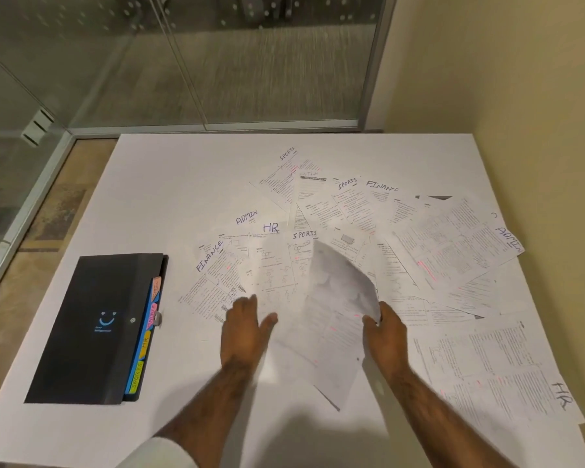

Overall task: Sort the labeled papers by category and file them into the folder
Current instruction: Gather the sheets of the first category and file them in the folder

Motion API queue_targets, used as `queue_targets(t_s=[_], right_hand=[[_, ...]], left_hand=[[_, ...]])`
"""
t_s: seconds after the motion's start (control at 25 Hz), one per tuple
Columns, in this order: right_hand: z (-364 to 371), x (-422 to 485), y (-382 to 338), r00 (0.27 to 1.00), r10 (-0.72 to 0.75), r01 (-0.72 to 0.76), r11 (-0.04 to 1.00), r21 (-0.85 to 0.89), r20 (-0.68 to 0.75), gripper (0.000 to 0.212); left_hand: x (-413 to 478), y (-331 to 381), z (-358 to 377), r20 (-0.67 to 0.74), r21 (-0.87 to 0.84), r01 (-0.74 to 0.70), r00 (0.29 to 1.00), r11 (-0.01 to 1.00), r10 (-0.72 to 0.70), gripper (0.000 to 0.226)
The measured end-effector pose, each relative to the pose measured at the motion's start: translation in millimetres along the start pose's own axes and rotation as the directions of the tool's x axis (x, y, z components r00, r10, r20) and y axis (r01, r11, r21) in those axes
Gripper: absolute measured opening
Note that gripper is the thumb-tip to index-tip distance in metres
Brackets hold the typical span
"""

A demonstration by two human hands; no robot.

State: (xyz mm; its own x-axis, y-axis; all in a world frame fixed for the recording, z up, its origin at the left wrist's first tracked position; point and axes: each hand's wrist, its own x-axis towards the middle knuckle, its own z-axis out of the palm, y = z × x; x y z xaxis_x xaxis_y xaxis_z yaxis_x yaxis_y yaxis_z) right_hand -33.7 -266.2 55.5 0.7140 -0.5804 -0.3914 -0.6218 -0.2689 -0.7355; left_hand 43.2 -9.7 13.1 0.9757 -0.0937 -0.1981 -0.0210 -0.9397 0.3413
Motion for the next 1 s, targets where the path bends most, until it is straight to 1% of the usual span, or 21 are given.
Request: queue_targets(t_s=[0.08, 0.2, 0.28, 0.36, 0.6, 0.68, 0.72, 0.8, 0.84, 0.88, 0.92, 1.0], right_hand=[[-19, 8, 1, 0.996, 0.067, -0.063, 0.996, 0.067, -0.062, 0.013], [-39, 13, 4, 0.991, 0.103, -0.095, 0.990, 0.101, -0.085, 0.013], [-45, 12, 5, 0.991, 0.106, -0.096, 0.988, 0.121, -0.083, 0.013], [-46, 10, 7, 0.992, 0.107, -0.098, 0.987, 0.131, -0.066, 0.014], [-48, 6, 11, 0.993, 0.108, -0.101, 0.984, 0.145, -0.039, 0.017], [-48, 5, 10, 0.993, 0.110, -0.104, 0.983, 0.154, -0.034, 0.018], [-49, 4, 10, 0.993, 0.111, -0.104, 0.982, 0.159, -0.034, 0.018], [-50, 4, 10, 0.994, 0.107, -0.098, 0.980, 0.172, -0.038, 0.016], [-52, 4, 9, 0.994, 0.102, -0.092, 0.979, 0.184, -0.044, 0.016], [-54, 4, 8, 0.994, 0.097, -0.085, 0.976, 0.200, -0.051, 0.016], [-56, 5, 7, 0.994, 0.091, -0.077, 0.973, 0.218, -0.056, 0.017], [-60, 8, 2, 0.996, 0.082, -0.069, 0.955, 0.287, -0.035, 0.020]], left_hand=[[20, 17, -10, 0.011, -0.082, 0.151, 0.988, 0.985, -0.151, 0.062], [40, 40, -14, 0.040, -0.121, 0.286, 0.958, 0.951, -0.283, 0.072], [48, 48, -13, 0.069, -0.110, 0.376, 0.926, 0.920, -0.370, 0.083], [53, 50, -13, 0.098, -0.047, 0.419, 0.906, 0.907, -0.413, 0.086], [57, 43, -12, 0.099, -0.052, 0.420, 0.905, 0.906, -0.413, 0.076], [58, 43, -14, 0.086, -0.028, 0.424, 0.903, 0.905, -0.420, 0.072], [59, 44, -16, 0.065, -0.004, 0.404, 0.913, 0.915, -0.403, 0.066], [57, 47, -18, 0.020, 0.014, 0.333, 0.943, 0.943, -0.333, 0.043], [55, 49, -20, 0.000, -0.024, 0.309, 0.951, 0.951, -0.309, 0.029], [53, 50, -22, -0.014, -0.102, 0.301, 0.953, 0.948, -0.304, 0.015], [51, 51, -24, -0.016, -0.200, 0.301, 0.951, 0.933, -0.310, 0.007], [46, 52, -34, -0.043, -0.357, 0.245, 0.960, 0.901, -0.278, 0.015]])
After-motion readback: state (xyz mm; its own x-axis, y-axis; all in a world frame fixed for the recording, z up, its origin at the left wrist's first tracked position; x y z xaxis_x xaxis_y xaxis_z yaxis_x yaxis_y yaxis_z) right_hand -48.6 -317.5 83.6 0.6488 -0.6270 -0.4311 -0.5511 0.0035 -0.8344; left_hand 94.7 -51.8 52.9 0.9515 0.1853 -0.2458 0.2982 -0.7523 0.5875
